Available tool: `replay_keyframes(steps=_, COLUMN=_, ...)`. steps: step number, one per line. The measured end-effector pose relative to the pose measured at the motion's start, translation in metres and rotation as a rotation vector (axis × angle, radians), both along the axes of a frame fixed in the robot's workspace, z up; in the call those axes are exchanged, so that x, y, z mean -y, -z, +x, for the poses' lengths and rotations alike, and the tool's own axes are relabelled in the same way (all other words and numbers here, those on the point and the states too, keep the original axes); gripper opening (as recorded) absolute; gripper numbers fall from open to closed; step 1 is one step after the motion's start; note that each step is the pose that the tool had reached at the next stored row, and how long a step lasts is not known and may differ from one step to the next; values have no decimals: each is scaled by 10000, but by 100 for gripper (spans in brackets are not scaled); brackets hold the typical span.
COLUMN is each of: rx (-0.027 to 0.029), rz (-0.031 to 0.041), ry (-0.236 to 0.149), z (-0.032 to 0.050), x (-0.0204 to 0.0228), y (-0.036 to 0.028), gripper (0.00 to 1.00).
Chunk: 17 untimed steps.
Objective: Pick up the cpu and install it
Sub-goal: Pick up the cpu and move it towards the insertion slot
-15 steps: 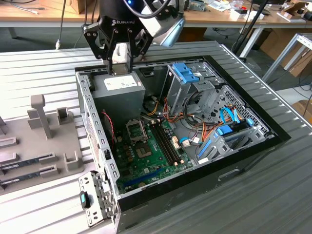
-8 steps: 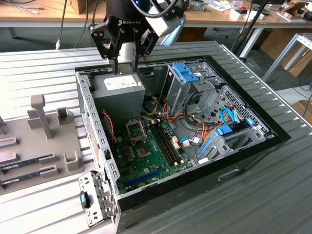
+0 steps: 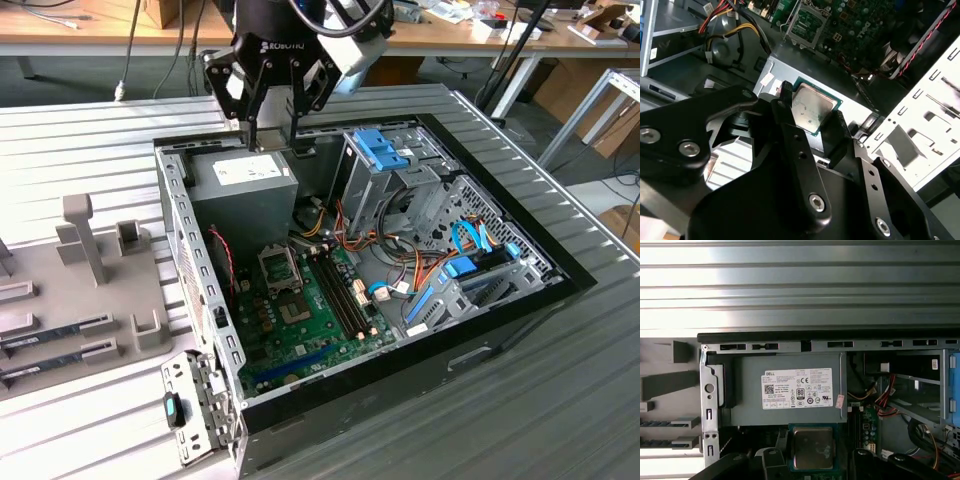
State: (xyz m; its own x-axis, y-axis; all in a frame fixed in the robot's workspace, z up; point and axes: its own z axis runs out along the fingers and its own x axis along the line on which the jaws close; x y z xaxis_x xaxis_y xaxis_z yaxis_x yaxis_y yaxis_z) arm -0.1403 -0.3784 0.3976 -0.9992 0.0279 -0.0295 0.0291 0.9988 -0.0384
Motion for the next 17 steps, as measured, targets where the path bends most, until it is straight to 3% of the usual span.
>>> replay_keyframes(steps=12, rx=1, rz=1, ry=0, z=123, x=4, y=7, gripper=47)
replay_keyframes(steps=17, rx=1, rz=0, ry=0, z=139, x=34, y=13, gripper=47)
